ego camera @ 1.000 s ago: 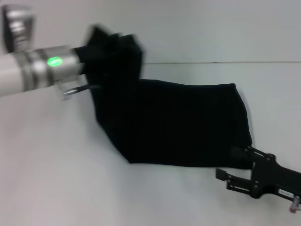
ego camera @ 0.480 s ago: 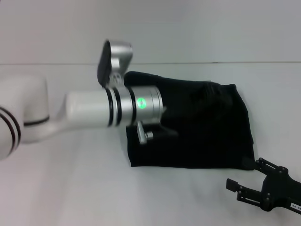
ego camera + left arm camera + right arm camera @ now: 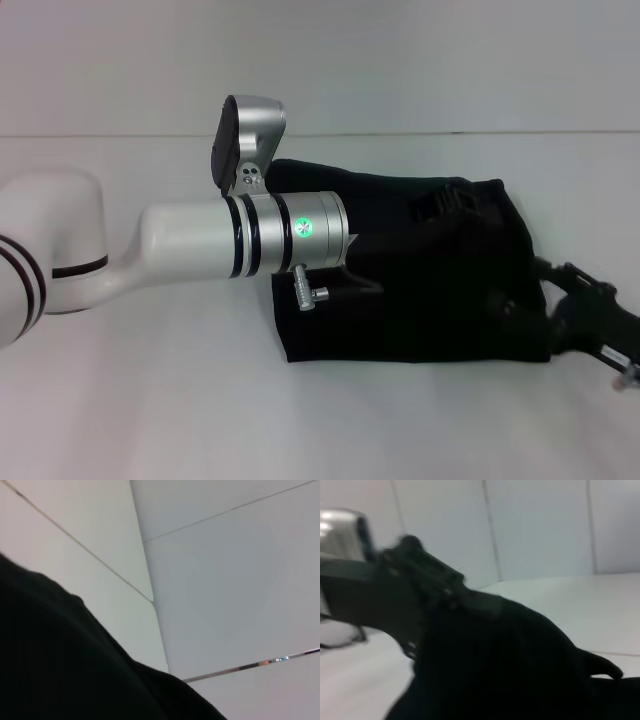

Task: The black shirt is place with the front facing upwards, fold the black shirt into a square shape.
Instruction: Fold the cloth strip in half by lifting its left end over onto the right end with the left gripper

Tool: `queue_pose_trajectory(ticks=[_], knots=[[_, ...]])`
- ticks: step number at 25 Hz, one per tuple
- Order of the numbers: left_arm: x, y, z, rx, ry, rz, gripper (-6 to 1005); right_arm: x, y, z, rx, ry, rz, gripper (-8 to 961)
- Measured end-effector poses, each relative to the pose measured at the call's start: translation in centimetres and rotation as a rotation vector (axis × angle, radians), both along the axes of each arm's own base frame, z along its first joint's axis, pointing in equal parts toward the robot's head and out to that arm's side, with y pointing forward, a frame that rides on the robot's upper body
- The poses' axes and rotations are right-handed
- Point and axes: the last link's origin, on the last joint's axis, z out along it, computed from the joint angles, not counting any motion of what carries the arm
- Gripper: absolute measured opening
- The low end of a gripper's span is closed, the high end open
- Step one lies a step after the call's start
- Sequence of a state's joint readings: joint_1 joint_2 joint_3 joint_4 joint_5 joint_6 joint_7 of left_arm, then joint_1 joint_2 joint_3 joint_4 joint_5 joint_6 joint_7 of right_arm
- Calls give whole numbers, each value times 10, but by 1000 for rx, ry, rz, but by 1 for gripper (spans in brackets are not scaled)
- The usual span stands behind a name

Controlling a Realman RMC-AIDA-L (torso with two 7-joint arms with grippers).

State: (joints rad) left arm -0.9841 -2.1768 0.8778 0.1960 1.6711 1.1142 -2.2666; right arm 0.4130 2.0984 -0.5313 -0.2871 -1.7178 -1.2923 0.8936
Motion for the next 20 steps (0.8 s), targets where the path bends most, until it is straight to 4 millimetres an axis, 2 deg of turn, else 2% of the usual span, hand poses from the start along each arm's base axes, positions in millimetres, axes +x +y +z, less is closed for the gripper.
queue_pose_trajectory(ticks=[3,4,5,14,20], knots=[[2,1,2,6,-6,-10,20,-8,21,-8,11,-51,-6,878],[2,2,3,9,-7,-11,20,-16,34,-13,7,-78,-6,878],[2,2,4,12,-7,-13,20,-16,34,-13,7,-78,-6,878],[0,1,4,16,-12,-14,20,-45,78,-25,54,-146,-17,878],[1,-2,7,6,-31,-39,21,-54,92,-22,111,-93,-64,878]])
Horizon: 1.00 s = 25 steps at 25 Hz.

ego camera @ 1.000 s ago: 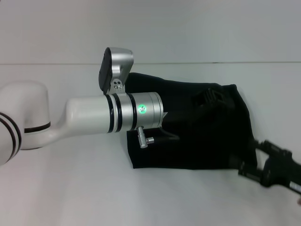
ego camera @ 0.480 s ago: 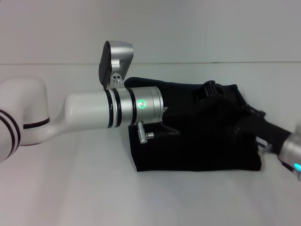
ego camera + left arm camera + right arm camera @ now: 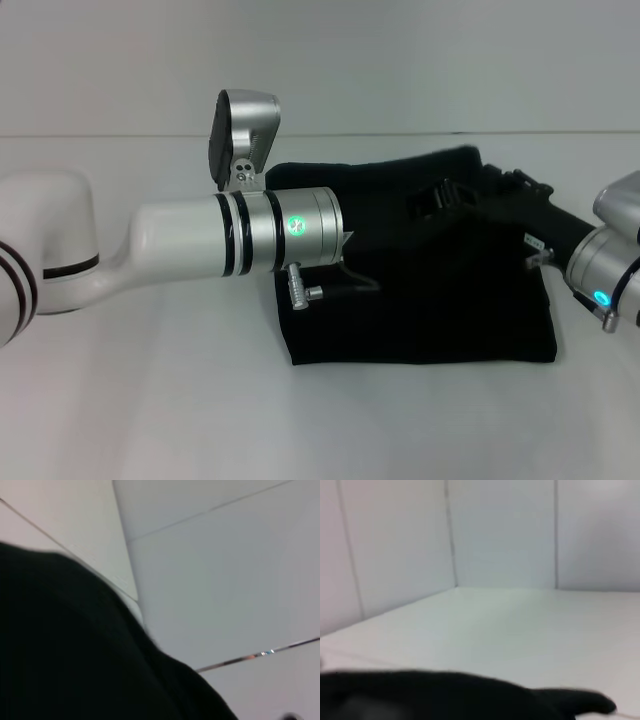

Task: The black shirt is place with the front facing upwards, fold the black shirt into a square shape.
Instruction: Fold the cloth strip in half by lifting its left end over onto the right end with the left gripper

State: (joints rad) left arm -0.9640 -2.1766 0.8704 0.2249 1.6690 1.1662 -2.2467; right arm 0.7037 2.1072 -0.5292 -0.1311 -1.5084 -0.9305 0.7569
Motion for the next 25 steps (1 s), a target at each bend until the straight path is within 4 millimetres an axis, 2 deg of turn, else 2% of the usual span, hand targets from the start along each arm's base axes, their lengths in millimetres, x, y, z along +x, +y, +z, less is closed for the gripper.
queue_pose_trajectory(ticks=[10,19,25], knots=[[4,-9,-4,-33,-3,-57,20,2,5,11,69,69,-42,878],[9,-18,-23,-63,32,-75,21,18,-5,17,102,96,-89,878],[2,-23,-35,-56,62,-51,41,29,-10,24,131,110,-116,878]])
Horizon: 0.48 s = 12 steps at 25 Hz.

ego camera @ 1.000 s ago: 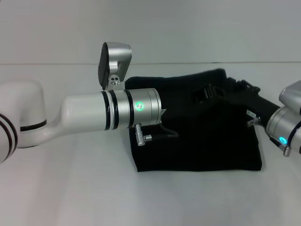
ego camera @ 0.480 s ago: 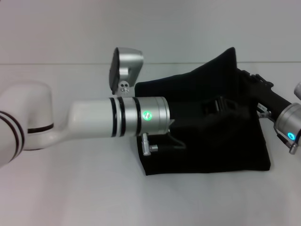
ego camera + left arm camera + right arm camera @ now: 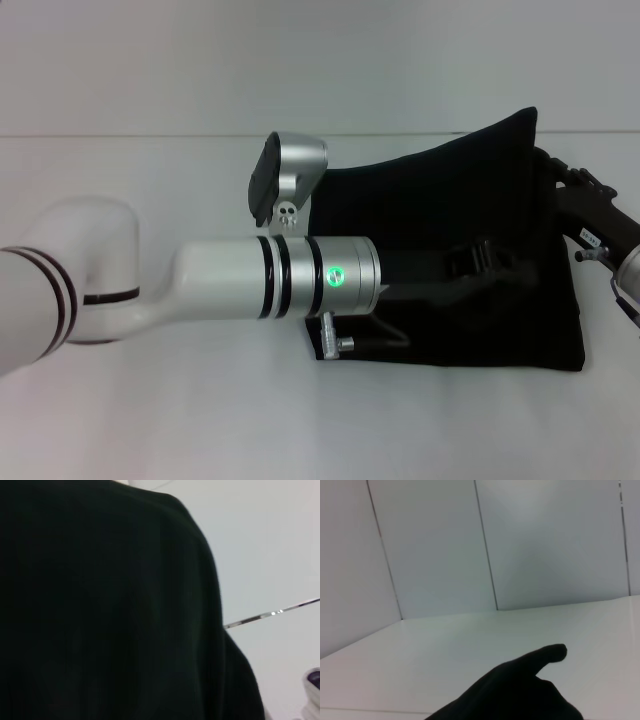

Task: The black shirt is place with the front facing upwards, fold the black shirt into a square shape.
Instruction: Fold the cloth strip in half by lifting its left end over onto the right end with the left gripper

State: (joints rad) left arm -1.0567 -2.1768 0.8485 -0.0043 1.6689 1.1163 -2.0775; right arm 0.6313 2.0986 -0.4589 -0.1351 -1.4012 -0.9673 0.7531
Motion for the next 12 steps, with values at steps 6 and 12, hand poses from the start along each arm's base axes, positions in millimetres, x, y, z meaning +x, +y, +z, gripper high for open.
queue_pose_trajectory(ticks=[6,12], knots=[[-10,-5,-8,22,28,25,66,5,-1,2,13,5,-25,877],[-18,-7,-12,47,36,61,90,13,0,5,30,5,-78,877]])
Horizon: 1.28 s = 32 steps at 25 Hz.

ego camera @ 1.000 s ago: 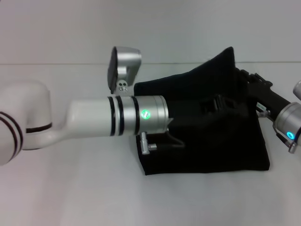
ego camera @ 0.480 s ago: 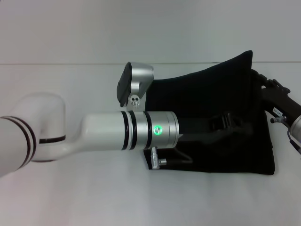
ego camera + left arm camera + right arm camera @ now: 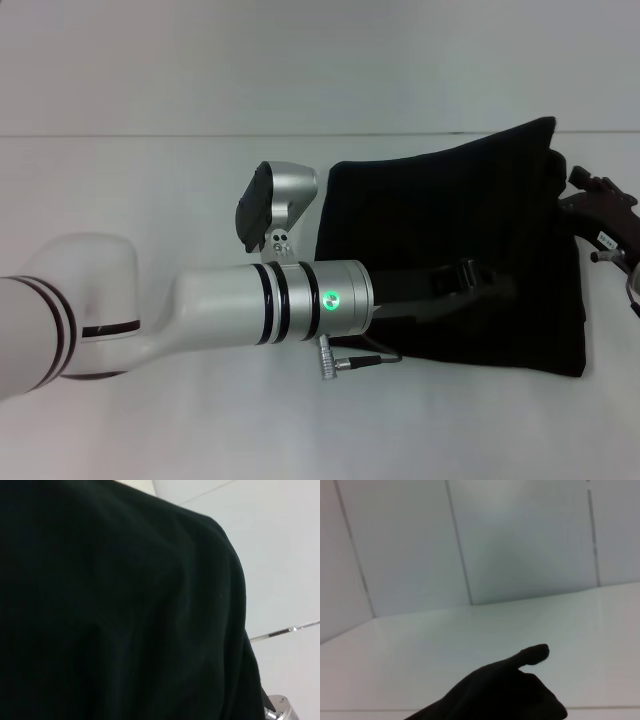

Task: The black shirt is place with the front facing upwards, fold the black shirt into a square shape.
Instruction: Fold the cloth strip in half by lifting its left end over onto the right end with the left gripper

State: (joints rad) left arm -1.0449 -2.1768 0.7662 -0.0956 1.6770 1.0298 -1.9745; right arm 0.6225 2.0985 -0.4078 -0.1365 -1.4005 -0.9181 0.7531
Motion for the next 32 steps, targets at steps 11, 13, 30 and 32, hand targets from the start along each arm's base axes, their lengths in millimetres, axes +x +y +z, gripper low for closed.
queue_pose_trajectory(ticks=[11,13,30,32], knots=[[-2,-1,1,18,-13,2,135,4,0,0,8,7,-28,877],[-2,-2,1,27,-26,-7,143,4,0,0,8,9,-28,877],[-1,-6,18,50,-130,-68,499,34,-23,22,147,111,-129,877],[-4,-4,23,67,-144,-71,536,36,-26,24,158,117,-124,877]])
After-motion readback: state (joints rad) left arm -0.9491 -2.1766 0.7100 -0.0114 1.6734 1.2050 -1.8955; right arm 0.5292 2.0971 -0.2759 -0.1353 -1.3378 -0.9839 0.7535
